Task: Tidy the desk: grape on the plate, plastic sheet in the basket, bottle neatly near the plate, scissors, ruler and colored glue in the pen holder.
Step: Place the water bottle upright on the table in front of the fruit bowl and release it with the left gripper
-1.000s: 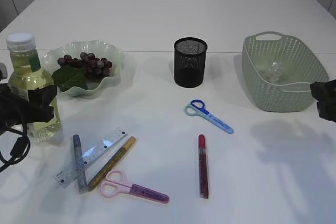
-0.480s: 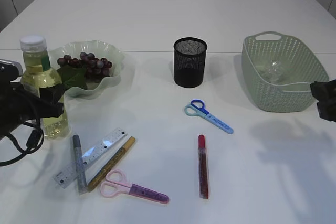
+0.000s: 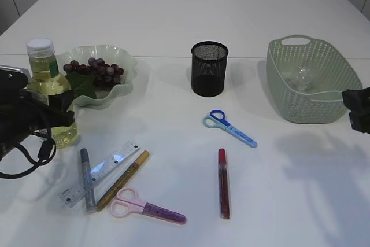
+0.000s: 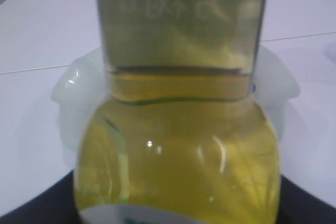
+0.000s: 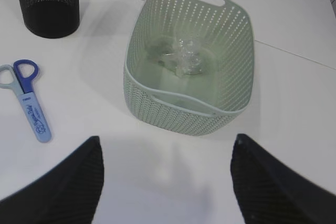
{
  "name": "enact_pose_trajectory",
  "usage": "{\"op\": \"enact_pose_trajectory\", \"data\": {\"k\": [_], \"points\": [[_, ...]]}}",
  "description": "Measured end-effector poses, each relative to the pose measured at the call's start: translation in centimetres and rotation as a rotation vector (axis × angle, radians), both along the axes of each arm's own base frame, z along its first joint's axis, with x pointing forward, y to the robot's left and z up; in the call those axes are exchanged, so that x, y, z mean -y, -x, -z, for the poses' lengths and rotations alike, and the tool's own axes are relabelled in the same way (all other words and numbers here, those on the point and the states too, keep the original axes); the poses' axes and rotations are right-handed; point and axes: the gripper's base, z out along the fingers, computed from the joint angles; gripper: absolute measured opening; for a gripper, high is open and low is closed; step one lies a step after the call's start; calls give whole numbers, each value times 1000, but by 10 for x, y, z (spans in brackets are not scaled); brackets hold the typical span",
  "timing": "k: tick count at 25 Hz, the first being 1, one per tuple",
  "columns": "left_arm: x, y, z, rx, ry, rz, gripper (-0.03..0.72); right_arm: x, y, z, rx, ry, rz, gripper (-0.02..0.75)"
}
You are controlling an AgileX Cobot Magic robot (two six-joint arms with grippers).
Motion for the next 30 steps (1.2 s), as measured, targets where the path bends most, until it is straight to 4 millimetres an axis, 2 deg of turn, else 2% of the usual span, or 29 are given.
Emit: {"op": "enact_pose_trajectory", "data": {"k": [14, 22, 30], "points": [[-4, 2, 1, 4, 8, -40, 445, 0, 0, 0, 2, -1, 5, 584], [-6, 2, 1, 5, 14, -68, 536, 0, 0, 0, 2, -1, 5, 583], [-10, 4, 2, 4, 20, -107, 540, 0, 0, 0, 3, -12, 11, 583]]}}
